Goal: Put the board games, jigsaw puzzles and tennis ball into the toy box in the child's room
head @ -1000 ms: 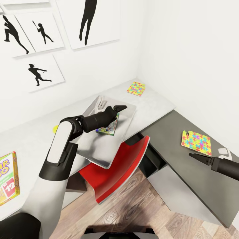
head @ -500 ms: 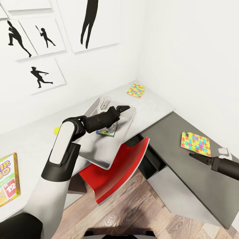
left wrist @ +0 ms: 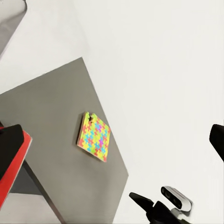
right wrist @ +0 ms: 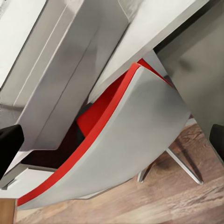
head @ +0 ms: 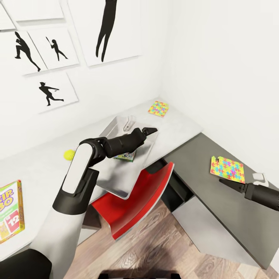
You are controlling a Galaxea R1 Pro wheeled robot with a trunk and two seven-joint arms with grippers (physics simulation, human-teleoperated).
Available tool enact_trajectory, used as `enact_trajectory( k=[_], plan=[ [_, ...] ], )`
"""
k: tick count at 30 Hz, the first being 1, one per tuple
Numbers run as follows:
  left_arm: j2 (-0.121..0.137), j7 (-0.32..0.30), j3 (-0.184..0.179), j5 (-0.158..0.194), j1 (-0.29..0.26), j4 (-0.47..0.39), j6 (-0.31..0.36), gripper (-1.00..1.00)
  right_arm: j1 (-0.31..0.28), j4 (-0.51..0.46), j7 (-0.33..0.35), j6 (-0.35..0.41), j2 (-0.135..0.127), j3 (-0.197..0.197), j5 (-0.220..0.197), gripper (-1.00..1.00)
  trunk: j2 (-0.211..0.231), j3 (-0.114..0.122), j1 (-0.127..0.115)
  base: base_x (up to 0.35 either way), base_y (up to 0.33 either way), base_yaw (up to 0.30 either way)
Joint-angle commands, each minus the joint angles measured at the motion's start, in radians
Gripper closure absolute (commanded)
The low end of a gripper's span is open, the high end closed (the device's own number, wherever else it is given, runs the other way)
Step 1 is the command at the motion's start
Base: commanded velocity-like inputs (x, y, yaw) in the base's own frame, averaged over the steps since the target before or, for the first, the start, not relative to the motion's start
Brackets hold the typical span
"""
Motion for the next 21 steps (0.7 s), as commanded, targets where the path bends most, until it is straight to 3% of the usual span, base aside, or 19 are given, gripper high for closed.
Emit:
enact_trajectory(
  k=[1,7,21],
  plan=[
    [-0.003,0.015,-0.011,0.022,-0.001,-0.001,0.000,-1.00,-0.001,0.000,0.002,0.005,0.000,0.000,0.000,-1.00,-0.002,0.000,0.001,0.000,0.000,0.000],
    [-0.008,0.027,-0.043,0.061,-0.003,-0.001,-0.003,-1.00,-0.002,0.000,0.001,0.005,0.000,0.001,0.001,-1.00,-0.002,0.010,0.001,0.000,0.000,0.000],
    [-0.011,0.032,-0.069,0.088,-0.004,-0.001,-0.005,-1.00,-0.003,0.000,0.000,0.005,0.000,-0.001,0.002,-1.00,-0.002,0.032,0.001,0.000,0.000,0.000]
  ],
)
